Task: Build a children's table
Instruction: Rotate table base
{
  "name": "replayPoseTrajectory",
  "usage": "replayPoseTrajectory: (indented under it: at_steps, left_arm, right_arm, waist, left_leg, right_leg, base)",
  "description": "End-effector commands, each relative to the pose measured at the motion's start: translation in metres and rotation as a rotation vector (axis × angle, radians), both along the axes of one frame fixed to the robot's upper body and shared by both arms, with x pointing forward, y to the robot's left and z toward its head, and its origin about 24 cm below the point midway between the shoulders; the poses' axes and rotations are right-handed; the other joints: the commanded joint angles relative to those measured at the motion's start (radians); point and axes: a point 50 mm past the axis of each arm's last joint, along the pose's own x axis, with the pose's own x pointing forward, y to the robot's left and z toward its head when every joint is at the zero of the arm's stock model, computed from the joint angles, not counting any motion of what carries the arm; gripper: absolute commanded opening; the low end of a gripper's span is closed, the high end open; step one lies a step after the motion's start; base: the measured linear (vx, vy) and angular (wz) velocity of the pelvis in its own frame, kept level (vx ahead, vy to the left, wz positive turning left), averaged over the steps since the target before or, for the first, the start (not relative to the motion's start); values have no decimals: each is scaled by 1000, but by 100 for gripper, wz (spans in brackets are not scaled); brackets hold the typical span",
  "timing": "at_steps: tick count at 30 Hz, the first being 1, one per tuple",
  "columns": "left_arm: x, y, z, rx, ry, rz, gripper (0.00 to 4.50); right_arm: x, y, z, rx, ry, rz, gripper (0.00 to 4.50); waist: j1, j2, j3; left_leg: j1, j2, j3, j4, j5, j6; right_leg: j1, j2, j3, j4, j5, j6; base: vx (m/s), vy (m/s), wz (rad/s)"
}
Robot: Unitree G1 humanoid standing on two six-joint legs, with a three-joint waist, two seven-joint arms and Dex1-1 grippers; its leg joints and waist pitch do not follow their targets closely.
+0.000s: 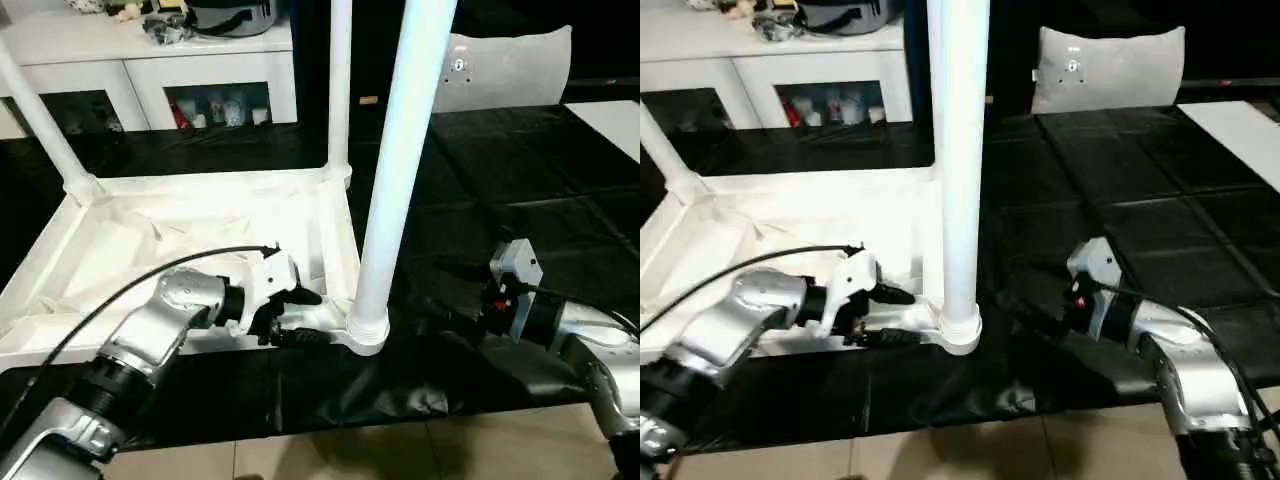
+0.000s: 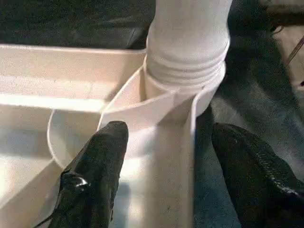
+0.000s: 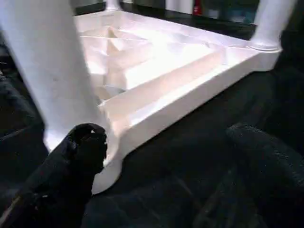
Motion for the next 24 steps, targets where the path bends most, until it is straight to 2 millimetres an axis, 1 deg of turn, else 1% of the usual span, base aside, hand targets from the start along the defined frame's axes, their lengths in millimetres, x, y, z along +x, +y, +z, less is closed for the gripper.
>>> replayPoseTrajectory:
  at_steps: [1,2,3,4,6,8,9,10,12,13,14,15,17,18,20,21,23,24]
  left_arm:
    - [3,2,2,23,-26,-13,289]
    - [3,3,1,26,-23,-17,276]
    - [3,3,0,28,-20,-21,276]
    - [2,4,0,29,-12,-30,264]
    - [1,5,0,27,-3,-39,244]
    - [0,6,-1,21,4,-46,238]
    - [0,6,-2,18,7,-49,232]
    - [0,6,-3,17,9,-54,219]
    - [0,7,-3,13,9,-63,201]
    - [-1,6,-3,11,10,-64,187]
    - [-1,6,-3,6,13,-66,187]
    - [-2,6,-4,-3,20,-72,165]
    - [-3,6,-4,-6,26,-77,157]
    - [-3,7,-5,-1,23,-74,150]
    - [-3,7,-6,1,20,-71,141]
    - [-2,8,-8,14,11,-61,120]
    - [-2,8,-8,14,11,-61,120]
    - [-1,11,-13,31,2,-49,113]
  right_arm:
    - [-3,3,3,1,2,36,450]
    - [-6,5,5,6,20,56,450]
    - [-8,5,6,9,32,64,450]
    - [-9,6,6,13,44,78,450]
    - [-11,8,7,20,61,97,450]
    - [-14,10,7,28,84,122,450]
    - [-14,11,7,32,96,133,450]
    - [-15,12,7,32,101,144,450]
    - [-14,15,9,31,103,153,450]
    - [-14,15,9,32,103,154,450]
    - [-14,16,9,32,104,156,450]
    - [-13,18,9,33,110,162,450]
    - [-13,20,8,35,116,166,450]
    - [-13,22,8,39,119,169,450]
    - [-12,22,8,41,119,170,450]
    - [-12,24,8,44,121,176,450]
    - [-12,24,8,44,121,176,450]
    - [-11,26,8,37,127,202,450]
  waist:
    - [5,-7,-62]
    - [4,-4,-61]
    - [5,-4,-62]
    - [6,-4,-62]
    - [5,-3,-63]
    - [5,-5,-62]
    - [5,-5,-61]
    - [5,-8,-61]
    - [6,-6,-61]
    - [6,-7,-61]
    - [7,-6,-62]
    - [6,-9,-61]
    - [7,-8,-61]
    - [6,-11,-61]
    - [7,-10,-61]
    - [6,-15,-61]
    - [7,-12,-61]
    - [7,-14,-60]
  left_leg:
    - [-2,9,-4,-66,-221,34]
    - [-1,8,-4,-66,-223,34]
    - [-1,10,-4,-67,-224,35]
    - [-2,10,-5,-67,-226,35]
    - [-1,12,-6,-68,-230,33]
    - [-1,12,-5,-69,-237,32]
    - [0,11,-5,-69,-239,33]
    - [-1,12,-5,-69,-239,32]
    - [-1,11,-5,-68,-236,31]
    - [0,12,-5,-69,-235,31]
    - [0,13,-5,-69,-233,30]
    - [-1,12,-5,-69,-231,30]
    - [-1,13,-5,-69,-231,29]
    - [-1,13,-5,-69,-231,29]
    - [-2,12,-5,-69,-227,29]
    - [-2,13,-4,-68,-223,30]
    - [-3,12,-4,-68,-219,31]
    - [-3,10,-4,-68,-221,34]
  right_leg:
    - [51,-61,34,-94,-378,-138]
    - [50,-60,34,-95,-380,-138]
    - [51,-60,35,-95,-371,-138]
    - [51,-60,35,-95,-370,-138]
    - [50,-62,34,-92,-352,-150]
    - [50,-62,34,-94,-362,-152]
    - [49,-62,34,-94,-374,-150]
    - [49,-63,34,-94,-376,-149]
    - [49,-64,34,-96,-385,-142]
    - [48,-65,35,-96,-388,-141]
    - [48,-65,35,-95,-384,-142]
    - [48,-65,35,-95,-381,-145]
    - [47,-66,35,-95,-388,-145]
    - [48,-66,35,-95,-386,-145]
    - [48,-66,35,-94,-383,-144]
    - [48,-66,36,-94,-381,-143]
    - [48,-66,36,-94,-385,-139]
    - [47,-64,35,-97,-401,-132]
  base:
    - [0,0,0]
    - [0,0,0]
    - [0,0,0]
    - [0,0,0]
    - [0,0,0]
    - [0,0,0]
    - [0,0,0]
    - [0,0,0]
    - [0,0,0]
    - [0,0,0]
    - [0,0,0]
    - [0,0,0]
    - [0,0,0]
    - [0,0,0]
    - [0,0,0]
    - [0,0,0]
    - [0,0,0]
    - [0,0,0]
